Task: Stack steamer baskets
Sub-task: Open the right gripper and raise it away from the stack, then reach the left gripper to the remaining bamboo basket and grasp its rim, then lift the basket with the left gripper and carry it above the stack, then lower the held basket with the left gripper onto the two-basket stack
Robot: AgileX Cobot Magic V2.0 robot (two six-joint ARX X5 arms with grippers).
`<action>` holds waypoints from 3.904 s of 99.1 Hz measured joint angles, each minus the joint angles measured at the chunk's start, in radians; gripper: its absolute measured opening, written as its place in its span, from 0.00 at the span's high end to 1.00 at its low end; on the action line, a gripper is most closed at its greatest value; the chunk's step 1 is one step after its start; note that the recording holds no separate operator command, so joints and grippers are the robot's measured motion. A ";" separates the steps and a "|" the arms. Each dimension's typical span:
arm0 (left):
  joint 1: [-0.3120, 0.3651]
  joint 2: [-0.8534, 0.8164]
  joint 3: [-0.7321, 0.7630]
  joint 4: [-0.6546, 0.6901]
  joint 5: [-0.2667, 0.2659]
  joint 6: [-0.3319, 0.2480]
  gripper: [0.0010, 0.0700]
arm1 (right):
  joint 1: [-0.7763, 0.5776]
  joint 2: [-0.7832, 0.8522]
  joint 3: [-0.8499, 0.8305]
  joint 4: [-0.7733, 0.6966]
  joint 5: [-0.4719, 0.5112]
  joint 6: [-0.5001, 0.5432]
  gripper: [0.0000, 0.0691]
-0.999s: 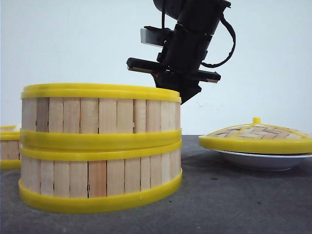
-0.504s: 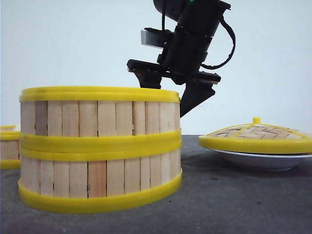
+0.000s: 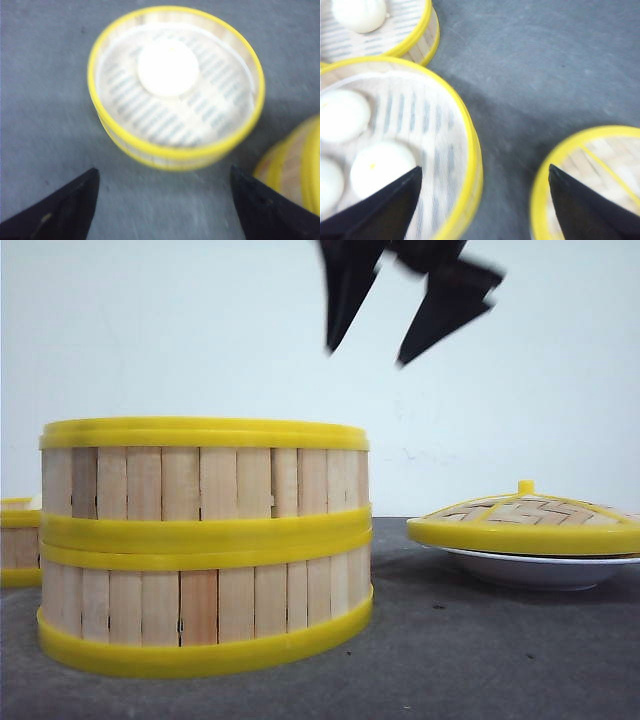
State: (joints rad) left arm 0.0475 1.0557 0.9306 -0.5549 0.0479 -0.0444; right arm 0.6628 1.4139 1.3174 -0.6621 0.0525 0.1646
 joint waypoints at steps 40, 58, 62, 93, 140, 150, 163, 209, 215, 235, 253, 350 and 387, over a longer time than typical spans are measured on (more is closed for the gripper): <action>0.097 0.420 0.203 0.012 0.000 0.001 0.28 | -0.204 -0.359 -0.135 -0.173 0.082 -0.012 0.28; 0.121 0.550 0.247 0.047 -0.001 0.001 0.31 | -0.280 -0.459 -0.235 -0.221 0.082 -0.011 0.28; 0.123 0.571 0.247 0.060 -0.001 0.000 0.34 | -0.286 -0.478 -0.245 -0.227 0.082 -0.011 0.28; 0.125 0.682 0.249 0.131 -0.001 0.000 0.45 | -0.297 -0.526 -0.260 -0.266 0.082 -0.004 0.28; 0.129 0.704 0.252 0.171 0.000 -0.011 0.94 | -0.297 -0.526 -0.260 -0.272 0.082 0.001 0.28; 0.131 0.705 0.254 0.176 0.000 -0.011 0.97 | -0.297 -0.526 -0.260 -0.296 0.082 0.002 0.28; 0.133 0.710 0.294 0.148 0.002 -0.008 0.97 | -0.297 -0.526 -0.260 -0.317 0.082 0.002 0.28; 0.135 0.703 0.697 -0.185 0.074 0.051 0.97 | -0.297 -0.526 -0.260 -0.321 0.080 0.001 0.28; 0.135 0.690 0.735 -0.245 0.116 0.053 0.97 | -0.297 -0.526 -0.260 -0.321 0.080 0.000 0.28; 0.098 0.596 0.785 -0.362 0.192 0.068 0.97 | -0.297 -0.526 -0.260 -0.321 0.079 -0.008 0.28; 0.024 0.503 0.785 -0.455 0.196 0.090 0.97 | -0.297 -0.526 -0.260 -0.321 0.079 -0.012 0.28; -0.283 0.249 0.431 -0.382 0.203 0.110 0.97 | -0.297 -0.526 -0.260 -0.321 0.078 -0.012 0.28; -0.313 0.365 0.430 -0.325 0.192 0.106 0.97 | -0.297 -0.526 -0.260 -0.321 0.078 -0.012 0.28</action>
State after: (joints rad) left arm -0.2653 1.4212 1.3602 -0.8795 0.2401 0.0612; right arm 0.3656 0.8879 1.0573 -0.9829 0.1307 0.1524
